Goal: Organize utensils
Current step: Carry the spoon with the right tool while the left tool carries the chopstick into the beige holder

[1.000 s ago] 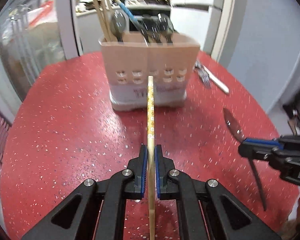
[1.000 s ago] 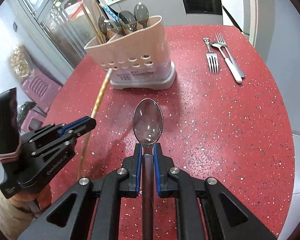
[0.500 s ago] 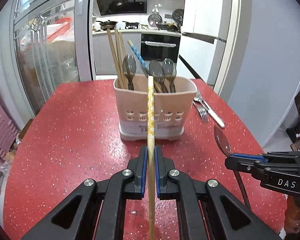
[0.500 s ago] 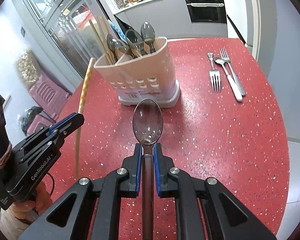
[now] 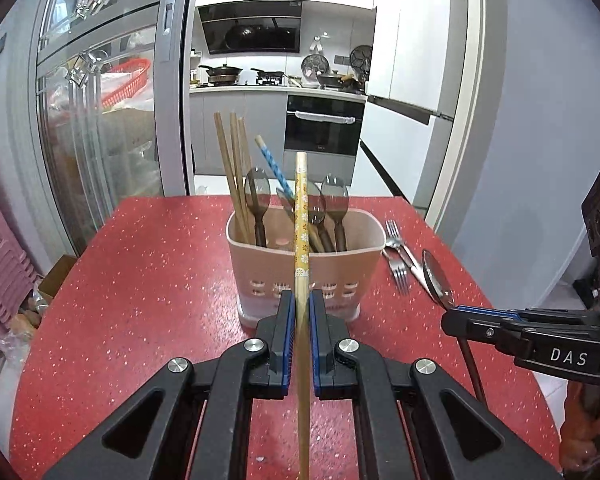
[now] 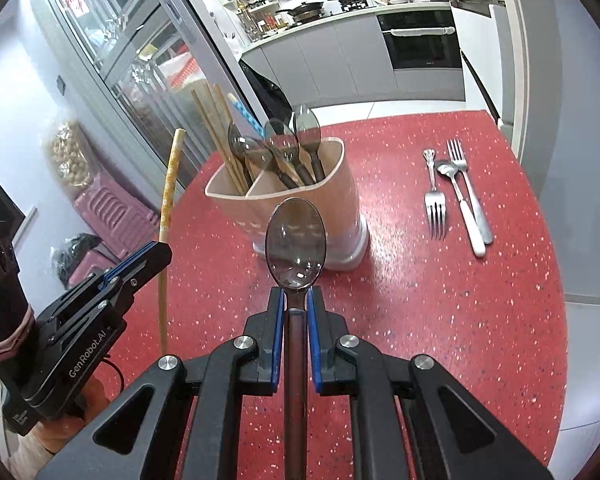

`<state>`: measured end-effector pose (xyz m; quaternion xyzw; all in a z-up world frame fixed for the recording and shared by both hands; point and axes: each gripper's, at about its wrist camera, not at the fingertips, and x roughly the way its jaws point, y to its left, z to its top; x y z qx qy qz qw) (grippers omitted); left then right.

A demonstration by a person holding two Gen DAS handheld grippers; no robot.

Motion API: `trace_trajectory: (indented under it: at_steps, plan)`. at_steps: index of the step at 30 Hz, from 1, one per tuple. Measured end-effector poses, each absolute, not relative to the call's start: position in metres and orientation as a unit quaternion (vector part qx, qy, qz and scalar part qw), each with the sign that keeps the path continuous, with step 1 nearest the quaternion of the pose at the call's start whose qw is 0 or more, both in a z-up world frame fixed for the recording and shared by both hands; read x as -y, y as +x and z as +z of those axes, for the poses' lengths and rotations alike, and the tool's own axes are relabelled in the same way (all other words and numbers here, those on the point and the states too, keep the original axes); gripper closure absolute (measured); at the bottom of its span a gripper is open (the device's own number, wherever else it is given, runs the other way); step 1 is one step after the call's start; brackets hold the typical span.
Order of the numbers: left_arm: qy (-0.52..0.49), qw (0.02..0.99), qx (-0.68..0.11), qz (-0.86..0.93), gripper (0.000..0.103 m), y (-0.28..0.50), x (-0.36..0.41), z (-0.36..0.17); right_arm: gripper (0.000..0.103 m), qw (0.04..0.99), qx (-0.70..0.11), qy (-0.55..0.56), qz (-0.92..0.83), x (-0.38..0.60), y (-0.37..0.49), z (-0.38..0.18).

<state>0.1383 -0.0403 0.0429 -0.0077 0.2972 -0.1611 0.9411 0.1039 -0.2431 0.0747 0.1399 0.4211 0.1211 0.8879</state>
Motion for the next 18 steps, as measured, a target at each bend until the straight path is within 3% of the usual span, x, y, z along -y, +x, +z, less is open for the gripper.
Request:
trace_trajectory:
  at_steps: [18]
  plan:
    - [-0.035,0.959,-0.251,-0.127,0.072,0.185,0.027,0.081,0.091,0.905,-0.375,0.148,0.135,0.255,0.153,0.118]
